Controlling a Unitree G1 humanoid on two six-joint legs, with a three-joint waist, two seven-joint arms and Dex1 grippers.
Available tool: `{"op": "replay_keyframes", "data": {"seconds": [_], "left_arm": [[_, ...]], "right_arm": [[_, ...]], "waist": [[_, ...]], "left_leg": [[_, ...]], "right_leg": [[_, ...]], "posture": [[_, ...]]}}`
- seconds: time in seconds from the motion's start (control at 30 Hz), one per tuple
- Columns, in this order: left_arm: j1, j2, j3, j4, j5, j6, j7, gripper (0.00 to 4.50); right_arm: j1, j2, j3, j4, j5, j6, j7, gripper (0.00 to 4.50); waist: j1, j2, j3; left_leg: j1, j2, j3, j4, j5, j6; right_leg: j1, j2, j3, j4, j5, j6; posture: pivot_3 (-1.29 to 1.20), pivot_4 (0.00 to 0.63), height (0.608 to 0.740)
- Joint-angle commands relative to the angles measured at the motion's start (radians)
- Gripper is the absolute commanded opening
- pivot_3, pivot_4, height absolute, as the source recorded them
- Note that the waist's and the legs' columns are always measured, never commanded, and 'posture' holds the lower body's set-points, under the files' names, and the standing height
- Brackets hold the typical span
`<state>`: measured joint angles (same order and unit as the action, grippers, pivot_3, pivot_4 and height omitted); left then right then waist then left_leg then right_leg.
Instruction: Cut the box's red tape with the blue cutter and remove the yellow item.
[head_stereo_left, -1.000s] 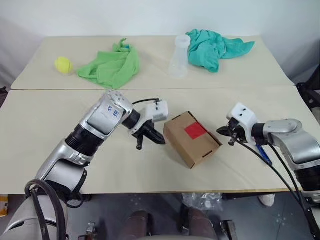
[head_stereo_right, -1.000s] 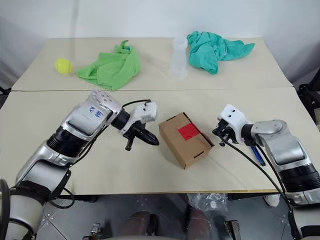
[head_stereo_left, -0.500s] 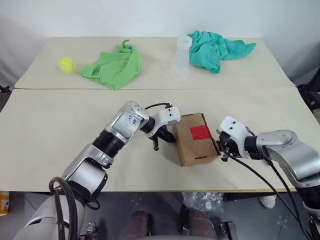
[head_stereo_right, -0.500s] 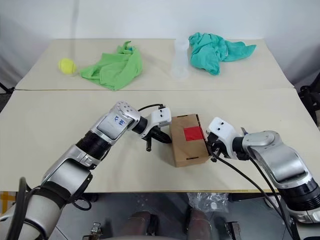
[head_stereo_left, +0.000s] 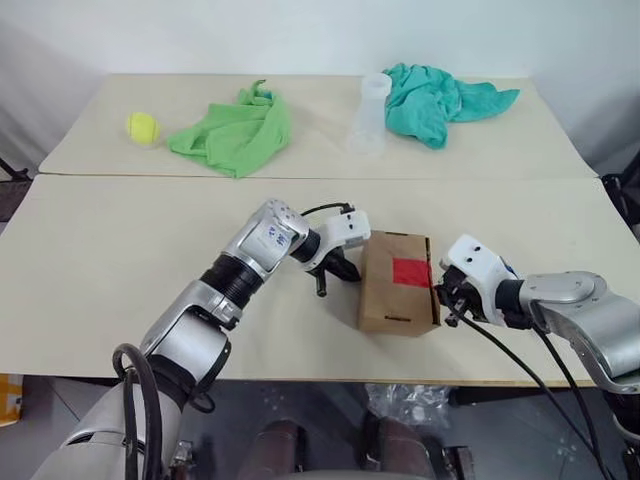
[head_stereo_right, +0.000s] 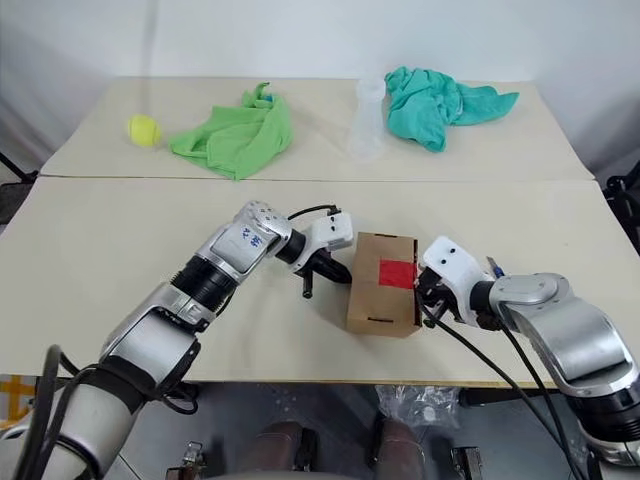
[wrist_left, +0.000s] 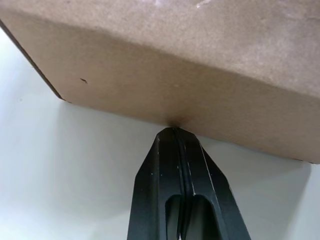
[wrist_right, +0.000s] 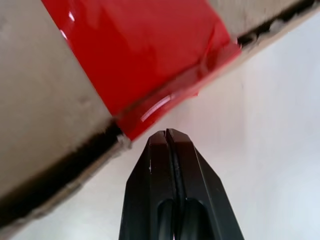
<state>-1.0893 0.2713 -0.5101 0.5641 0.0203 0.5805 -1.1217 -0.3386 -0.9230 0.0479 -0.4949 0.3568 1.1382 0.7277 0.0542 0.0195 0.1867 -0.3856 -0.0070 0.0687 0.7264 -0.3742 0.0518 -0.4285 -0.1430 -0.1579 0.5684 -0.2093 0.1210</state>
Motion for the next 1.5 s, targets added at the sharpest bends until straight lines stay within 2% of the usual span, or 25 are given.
{"op": "replay_keyframes", "data": {"seconds": [0.03,0.2,0.3,0.4,0.5,0.67,0.7,0.9,1.23,1.5], "left_arm": [[-0.030,0.035,0.035,0.012,0.020,-0.006,0.001,0.00],[-0.072,0.079,0.063,0.067,0.024,-0.028,-0.015,0.00],[-0.138,0.074,0.128,0.119,-0.009,-0.037,-0.022,0.00],[-0.201,0.026,0.195,0.144,-0.065,-0.015,-0.044,0.00],[-0.220,-0.015,0.215,0.126,-0.101,0.015,-0.090,0.00],[-0.187,-0.068,0.170,0.095,-0.094,0.011,-0.130,0.00],[-0.178,-0.072,0.159,0.093,-0.087,0.006,-0.134,0.00],[-0.134,-0.081,0.101,0.070,-0.060,-0.012,-0.156,0.00],[-0.096,-0.084,0.060,0.071,-0.025,-0.052,-0.161,0.00],[-0.096,-0.078,0.055,0.076,-0.019,-0.061,-0.162,0.00]], "right_arm": [[0.033,-0.075,-0.139,-0.043,-0.006,0.010,-0.010,0.03],[0.056,-0.122,-0.259,-0.048,-0.006,0.025,-0.033,0.03],[-0.049,-0.051,-0.349,-0.062,0.059,0.131,-0.070,0.57],[-0.173,0.044,-0.373,-0.087,0.131,0.271,-0.099,1.53],[-0.241,0.122,-0.377,-0.094,0.138,0.365,-0.152,2.55],[-0.229,0.220,-0.371,-0.151,0.180,0.475,-0.200,4.31],[-0.214,0.227,-0.368,-0.162,0.187,0.476,-0.211,4.48],[-0.145,0.238,-0.402,-0.194,0.253,0.476,-0.264,4.48],[0.039,0.181,-0.440,-0.265,0.370,0.476,-0.290,4.48],[0.147,0.123,-0.435,-0.245,0.340,0.469,-0.291,4.48]], "waist": [[-0.002,0.000,0.000],[-0.009,0.000,0.000],[-0.009,0.000,0.000],[-0.007,0.000,0.000],[0.000,0.000,0.000],[-0.004,0.000,0.000],[-0.004,0.000,0.000],[-0.007,0.000,0.000],[-0.004,-0.001,0.000],[-0.002,-0.002,-0.001]], "left_leg": [[0.000,0.000,0.000,0.000,0.000,0.000],[0.001,0.001,0.000,0.000,0.000,0.000],[0.000,0.001,-0.001,0.000,0.000,0.000],[0.000,0.001,-0.002,0.000,0.000,0.000],[0.000,0.001,-0.002,0.000,0.000,0.000],[-0.002,-0.001,0.002,0.000,-0.001,0.001],[-0.001,-0.001,0.002,-0.001,-0.001,0.001],[0.000,-0.005,0.003,-0.001,0.000,0.001],[0.003,-0.005,0.000,-0.001,0.000,0.001],[0.008,-0.001,-0.001,-0.001,-0.002,0.003]], "right_leg": [[0.000,0.000,0.000,0.000,0.000,0.000],[0.000,0.000,0.001,0.001,0.000,0.000],[-0.002,0.000,0.002,0.001,0.000,0.000],[-0.003,0.000,0.002,0.002,0.000,0.000],[-0.002,0.000,0.001,0.002,0.000,0.000],[-0.003,0.000,0.001,0.002,0.000,0.000],[-0.003,0.000,0.001,0.002,0.000,0.000],[-0.003,0.000,0.002,0.003,0.000,0.000],[-0.001,0.000,0.003,0.004,0.000,0.000],[0.001,-0.001,0.009,0.006,0.000,-0.001]], "posture": [[0.00,0.150,0.740],[0.00,0.150,0.740],[0.00,0.150,0.740],[0.00,0.150,0.740],[0.00,0.150,0.740],[0.00,0.150,0.740],[0.00,0.150,0.740],[0.00,0.150,0.740],[0.00,0.150,0.740],[0.00,0.150,0.740]]}}
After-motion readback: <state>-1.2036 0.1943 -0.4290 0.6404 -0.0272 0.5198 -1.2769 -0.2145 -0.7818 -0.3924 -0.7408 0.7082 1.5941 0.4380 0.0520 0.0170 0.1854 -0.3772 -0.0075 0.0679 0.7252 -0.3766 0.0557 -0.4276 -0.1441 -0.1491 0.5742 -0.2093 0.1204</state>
